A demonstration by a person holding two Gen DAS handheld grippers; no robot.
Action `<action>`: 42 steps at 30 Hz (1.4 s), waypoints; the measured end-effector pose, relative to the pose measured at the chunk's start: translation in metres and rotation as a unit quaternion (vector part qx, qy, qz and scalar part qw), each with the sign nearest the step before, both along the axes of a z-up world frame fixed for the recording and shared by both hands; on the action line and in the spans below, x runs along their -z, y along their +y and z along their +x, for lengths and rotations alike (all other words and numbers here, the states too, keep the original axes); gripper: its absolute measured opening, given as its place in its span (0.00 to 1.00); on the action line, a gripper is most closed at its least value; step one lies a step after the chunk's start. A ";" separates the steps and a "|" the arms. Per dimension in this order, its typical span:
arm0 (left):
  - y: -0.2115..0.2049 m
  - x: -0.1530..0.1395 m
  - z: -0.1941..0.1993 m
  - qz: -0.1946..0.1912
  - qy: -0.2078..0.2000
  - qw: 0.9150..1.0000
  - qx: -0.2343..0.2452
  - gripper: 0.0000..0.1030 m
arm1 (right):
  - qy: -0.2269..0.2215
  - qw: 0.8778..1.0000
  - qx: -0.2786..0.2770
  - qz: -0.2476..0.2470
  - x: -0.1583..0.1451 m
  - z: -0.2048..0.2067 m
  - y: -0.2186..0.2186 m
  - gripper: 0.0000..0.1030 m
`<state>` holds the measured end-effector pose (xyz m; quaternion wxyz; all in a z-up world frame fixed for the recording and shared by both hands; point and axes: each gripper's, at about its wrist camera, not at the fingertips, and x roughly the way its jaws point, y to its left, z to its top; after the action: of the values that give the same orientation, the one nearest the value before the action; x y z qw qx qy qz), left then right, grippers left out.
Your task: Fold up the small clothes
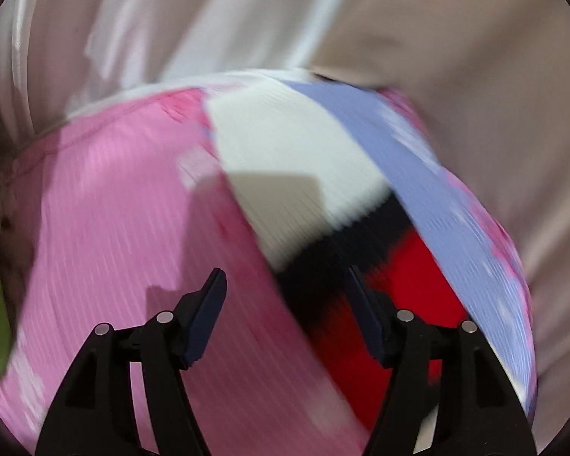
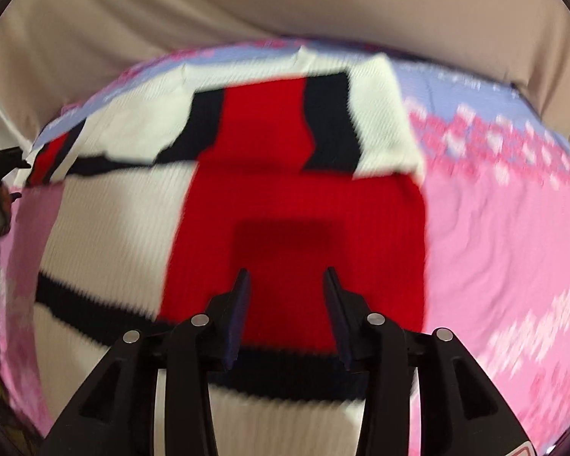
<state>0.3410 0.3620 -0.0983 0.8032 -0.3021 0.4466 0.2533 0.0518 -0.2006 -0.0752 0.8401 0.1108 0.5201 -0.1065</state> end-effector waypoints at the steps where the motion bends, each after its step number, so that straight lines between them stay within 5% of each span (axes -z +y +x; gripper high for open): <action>1: 0.010 0.004 0.005 -0.008 0.004 1.000 -0.011 0.56 | 0.008 1.000 0.001 0.009 0.003 -0.003 0.005 0.38; 3: 0.016 0.006 0.011 -0.004 0.007 1.000 -0.022 0.41 | 0.023 1.000 -0.001 0.015 0.007 -0.009 0.019 0.38; 4: 0.015 0.005 0.017 -0.010 0.004 1.000 -0.007 0.10 | 0.028 0.999 -0.004 0.014 0.008 -0.011 0.025 0.38; 5: 0.013 0.003 0.023 -0.022 0.003 1.000 0.013 0.05 | 0.032 0.999 -0.009 0.012 0.009 -0.012 0.030 0.40; 8: -0.019 -0.042 0.026 0.024 -0.036 0.998 0.056 0.04 | 0.033 0.999 -0.017 0.011 0.008 -0.011 0.038 0.41; 10: -0.061 -0.088 0.019 0.053 -0.083 0.988 0.117 0.04 | 0.026 0.999 -0.018 0.011 0.004 -0.007 0.037 0.41; 13: -0.155 -0.152 -0.005 0.066 -0.155 0.959 0.229 0.04 | 0.009 1.000 -0.016 0.017 -0.003 0.001 0.030 0.42; 16: -0.251 -0.169 -0.040 0.034 -0.179 0.925 0.334 0.04 | -0.002 1.000 -0.007 0.021 -0.007 0.007 0.021 0.42; 20: -0.385 -0.110 -0.096 -0.010 -0.116 0.880 0.461 0.08 | -0.017 0.999 0.023 0.031 -0.011 0.004 -0.001 0.42; 23: -0.429 -0.050 -0.134 -0.029 -0.034 0.868 0.494 0.09 | -0.020 0.998 0.047 0.029 -0.011 -0.005 -0.021 0.43; 25: -0.428 -0.030 -0.156 -0.044 -0.012 0.872 0.487 0.16 | -0.021 0.997 0.063 0.028 -0.012 -0.015 -0.032 0.43; 27: -0.412 -0.023 -0.170 -0.054 -0.008 0.882 0.468 0.40 | -0.017 0.997 0.074 0.020 -0.011 -0.024 -0.042 0.46; 31: -0.355 -0.023 -0.193 -0.047 -0.014 0.909 0.413 0.44 | -0.017 0.998 0.055 0.001 -0.012 -0.017 -0.041 0.46; 35: -0.292 -0.015 -0.212 -0.033 -0.003 0.929 0.369 0.46 | -0.045 0.998 -0.019 -0.025 -0.027 0.036 -0.002 0.54; 39: -0.246 -0.006 -0.224 -0.027 0.019 0.941 0.336 0.46 | -0.054 0.985 -0.136 -0.096 -0.035 0.100 0.069 0.59; 42: -0.231 -0.002 -0.232 -0.033 0.007 0.935 0.353 0.46 | -0.046 0.969 -0.207 -0.129 -0.020 0.145 0.118 0.63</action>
<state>0.1086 0.1310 -0.0967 0.8275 -0.1499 0.5379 -0.0592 0.1965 -0.0825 -0.0556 0.8740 -0.1042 0.4746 0.0089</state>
